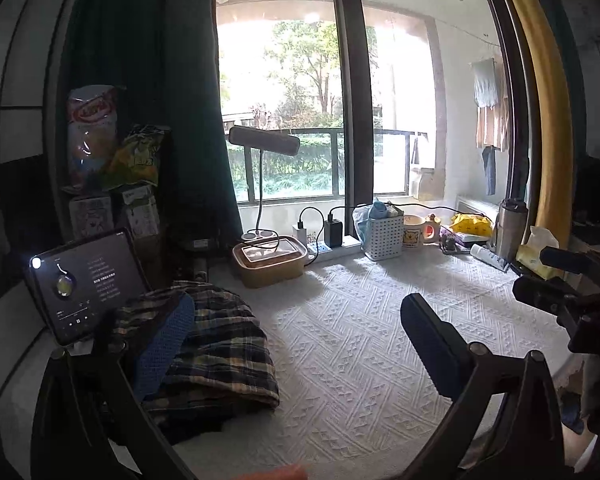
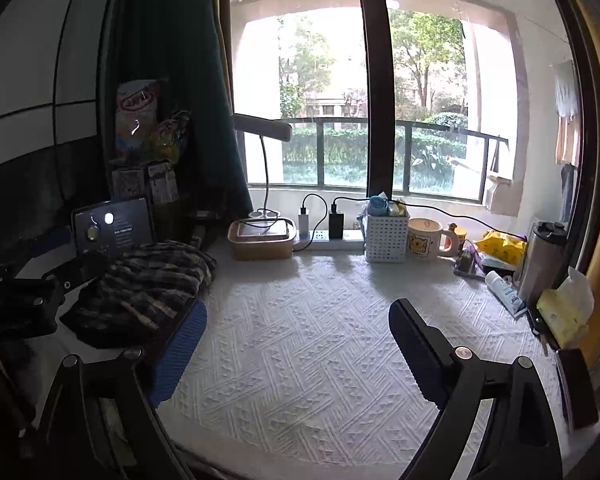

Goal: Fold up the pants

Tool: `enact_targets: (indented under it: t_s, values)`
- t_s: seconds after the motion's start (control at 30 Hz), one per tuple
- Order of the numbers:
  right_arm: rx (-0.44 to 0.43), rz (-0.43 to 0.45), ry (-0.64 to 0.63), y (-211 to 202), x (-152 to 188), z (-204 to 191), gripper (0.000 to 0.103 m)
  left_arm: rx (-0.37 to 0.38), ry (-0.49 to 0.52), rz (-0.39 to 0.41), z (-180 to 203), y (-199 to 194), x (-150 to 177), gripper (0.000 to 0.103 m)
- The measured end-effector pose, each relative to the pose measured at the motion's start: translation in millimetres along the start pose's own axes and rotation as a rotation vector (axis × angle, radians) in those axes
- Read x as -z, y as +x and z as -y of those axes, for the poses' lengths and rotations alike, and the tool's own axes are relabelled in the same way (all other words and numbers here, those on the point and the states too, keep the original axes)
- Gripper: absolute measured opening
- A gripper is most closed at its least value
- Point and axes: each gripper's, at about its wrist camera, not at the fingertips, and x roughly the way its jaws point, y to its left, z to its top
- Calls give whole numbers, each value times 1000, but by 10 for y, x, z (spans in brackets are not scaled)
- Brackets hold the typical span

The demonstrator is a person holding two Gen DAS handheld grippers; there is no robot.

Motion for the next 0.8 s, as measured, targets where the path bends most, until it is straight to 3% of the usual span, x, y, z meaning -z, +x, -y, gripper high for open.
enact_targets:
  t_s: [0.8]
  values:
    - [8,-16,-6,63,1,-29,94,-20,-33,-25,-131,20,90,102]
